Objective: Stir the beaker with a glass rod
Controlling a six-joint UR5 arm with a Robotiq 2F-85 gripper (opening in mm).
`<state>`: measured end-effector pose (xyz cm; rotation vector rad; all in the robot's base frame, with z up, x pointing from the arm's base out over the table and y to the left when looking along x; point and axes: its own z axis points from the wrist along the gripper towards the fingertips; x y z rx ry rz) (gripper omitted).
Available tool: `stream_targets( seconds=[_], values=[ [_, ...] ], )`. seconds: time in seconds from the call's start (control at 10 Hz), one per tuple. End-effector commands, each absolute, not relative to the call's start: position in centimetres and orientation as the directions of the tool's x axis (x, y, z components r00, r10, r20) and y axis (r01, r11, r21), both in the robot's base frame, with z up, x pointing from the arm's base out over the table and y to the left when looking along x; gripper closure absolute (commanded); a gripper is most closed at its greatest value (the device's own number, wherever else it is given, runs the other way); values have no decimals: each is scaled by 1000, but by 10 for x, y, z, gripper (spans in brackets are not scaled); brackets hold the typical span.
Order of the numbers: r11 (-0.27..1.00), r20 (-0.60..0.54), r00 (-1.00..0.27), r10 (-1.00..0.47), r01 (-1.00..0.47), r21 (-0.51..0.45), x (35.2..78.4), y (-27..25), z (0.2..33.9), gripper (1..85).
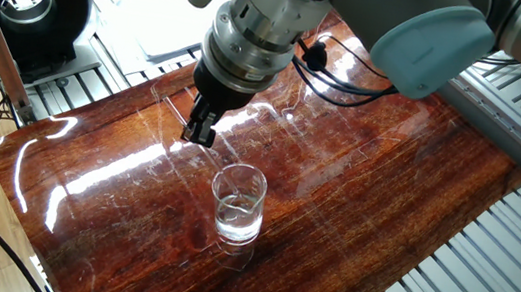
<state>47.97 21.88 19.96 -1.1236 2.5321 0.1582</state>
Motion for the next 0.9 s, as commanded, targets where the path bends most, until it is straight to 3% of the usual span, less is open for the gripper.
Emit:
stream_targets(
  seconds=[0.0,0.5,0.8],
  values=[
    [681,-385,-620,-683,-731,-31,479,222,202,700],
    [701,-388,-645,-658,-713,-3,475,224,201,687],
    [694,-396,-638,-661,-720,4,475,227,201,623]
  ],
)
